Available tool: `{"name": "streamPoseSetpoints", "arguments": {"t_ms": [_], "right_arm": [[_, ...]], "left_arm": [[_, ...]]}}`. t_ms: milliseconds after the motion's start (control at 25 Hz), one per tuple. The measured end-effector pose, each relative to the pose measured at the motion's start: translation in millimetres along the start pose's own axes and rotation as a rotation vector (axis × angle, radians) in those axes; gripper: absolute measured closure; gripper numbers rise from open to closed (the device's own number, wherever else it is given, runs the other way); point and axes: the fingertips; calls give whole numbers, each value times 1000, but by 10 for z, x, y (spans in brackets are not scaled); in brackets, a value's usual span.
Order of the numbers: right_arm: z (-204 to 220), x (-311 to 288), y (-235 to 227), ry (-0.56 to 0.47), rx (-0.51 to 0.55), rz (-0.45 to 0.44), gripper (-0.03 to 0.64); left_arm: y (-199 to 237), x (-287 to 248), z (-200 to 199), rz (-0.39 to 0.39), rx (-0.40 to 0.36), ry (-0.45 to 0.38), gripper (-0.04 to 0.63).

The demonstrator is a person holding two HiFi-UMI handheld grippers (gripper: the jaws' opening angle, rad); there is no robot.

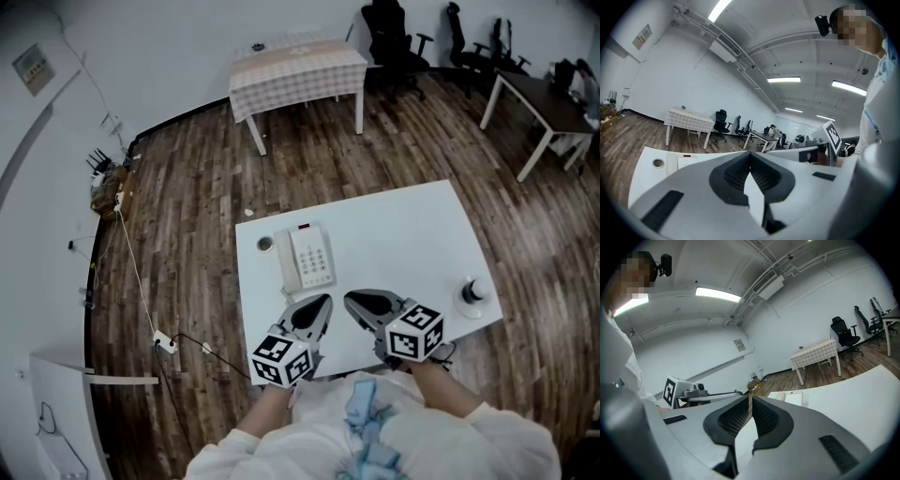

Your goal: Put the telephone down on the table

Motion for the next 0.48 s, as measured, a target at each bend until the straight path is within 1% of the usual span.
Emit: {"name": "streamPoseSetpoints", "arguments": {"t_ms": [160,320,480], "right_arm": [[-11,-3,2,9,3,-5,569],[41,-24,11,30,-23,-20,578],[87,-46,-6,48,-45,-32,584]], "left_arm": [[-31,-22,47,3,-5,26,594],[-2,-27,90,4,29,38,594],[37,-54,96,-2,39,45,594]]}}
Point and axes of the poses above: the fingertips, and each gripper's own axes: x backward along the fingers, y to its left, z out of its underside, and after that the axes turned 15 degrees about x, right-handed
